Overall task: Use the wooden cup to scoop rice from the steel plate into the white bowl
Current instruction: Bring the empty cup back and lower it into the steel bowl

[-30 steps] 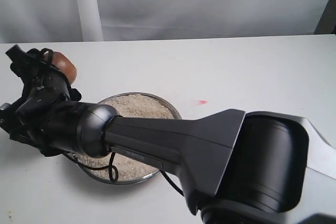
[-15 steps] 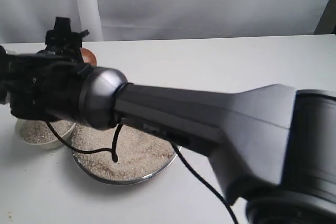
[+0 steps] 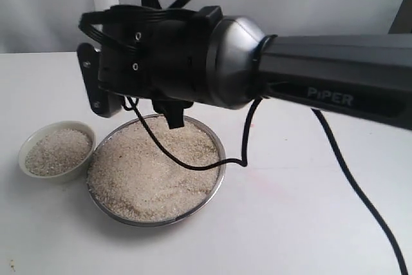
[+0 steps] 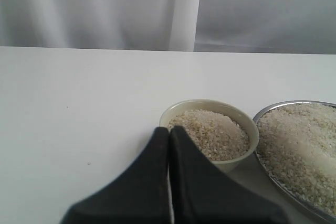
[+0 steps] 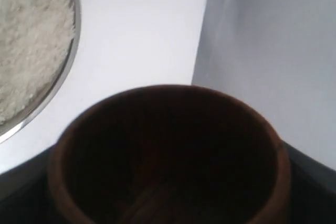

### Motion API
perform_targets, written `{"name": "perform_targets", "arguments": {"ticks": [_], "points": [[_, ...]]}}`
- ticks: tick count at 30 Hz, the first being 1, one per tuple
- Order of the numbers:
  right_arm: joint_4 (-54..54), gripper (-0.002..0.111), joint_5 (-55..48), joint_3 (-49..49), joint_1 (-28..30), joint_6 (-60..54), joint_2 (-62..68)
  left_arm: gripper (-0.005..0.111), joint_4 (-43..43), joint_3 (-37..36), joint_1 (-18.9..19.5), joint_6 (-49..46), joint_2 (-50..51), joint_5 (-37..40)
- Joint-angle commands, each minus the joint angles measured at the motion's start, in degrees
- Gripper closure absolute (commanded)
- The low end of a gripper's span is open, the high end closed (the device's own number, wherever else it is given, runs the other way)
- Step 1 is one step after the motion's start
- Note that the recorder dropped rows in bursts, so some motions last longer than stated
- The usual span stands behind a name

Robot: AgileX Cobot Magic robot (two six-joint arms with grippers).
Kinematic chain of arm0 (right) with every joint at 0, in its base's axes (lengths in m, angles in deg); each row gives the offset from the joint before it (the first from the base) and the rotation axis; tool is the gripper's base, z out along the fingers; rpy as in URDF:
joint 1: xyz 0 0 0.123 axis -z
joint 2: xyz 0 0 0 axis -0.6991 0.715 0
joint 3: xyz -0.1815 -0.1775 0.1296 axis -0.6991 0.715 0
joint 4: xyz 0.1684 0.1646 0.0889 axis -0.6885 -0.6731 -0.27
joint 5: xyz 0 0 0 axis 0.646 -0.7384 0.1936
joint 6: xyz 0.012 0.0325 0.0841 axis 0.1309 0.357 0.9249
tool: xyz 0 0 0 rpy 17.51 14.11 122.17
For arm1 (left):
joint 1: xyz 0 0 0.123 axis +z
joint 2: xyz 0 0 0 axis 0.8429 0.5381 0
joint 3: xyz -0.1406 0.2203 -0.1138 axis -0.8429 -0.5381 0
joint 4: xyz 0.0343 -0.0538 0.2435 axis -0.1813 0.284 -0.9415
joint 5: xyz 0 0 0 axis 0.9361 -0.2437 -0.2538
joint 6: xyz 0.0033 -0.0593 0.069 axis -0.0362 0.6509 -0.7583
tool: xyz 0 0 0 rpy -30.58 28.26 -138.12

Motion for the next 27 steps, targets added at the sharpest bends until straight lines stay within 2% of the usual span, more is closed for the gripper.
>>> {"name": "perform_targets", "arguments": {"ticks": [1, 11, 27], "points": [[1.1, 0.108, -0.1, 2.6, 2.0, -1.9, 2.1, 0.107, 0.3, 0.4, -0.2, 0.1, -0.1, -0.6], [9.6, 0.108, 0.0, 2.4, 3.9, -1.9, 10.4, 0.107, 0.3, 0.4, -0.2, 0.1, -0.1, -0.6], [12.1, 0.108, 0.0, 2.3, 2.3, -1.9, 15.0, 0.107, 0.3, 0.4, -0.2, 0.1, -0.1, -0.6]]}}
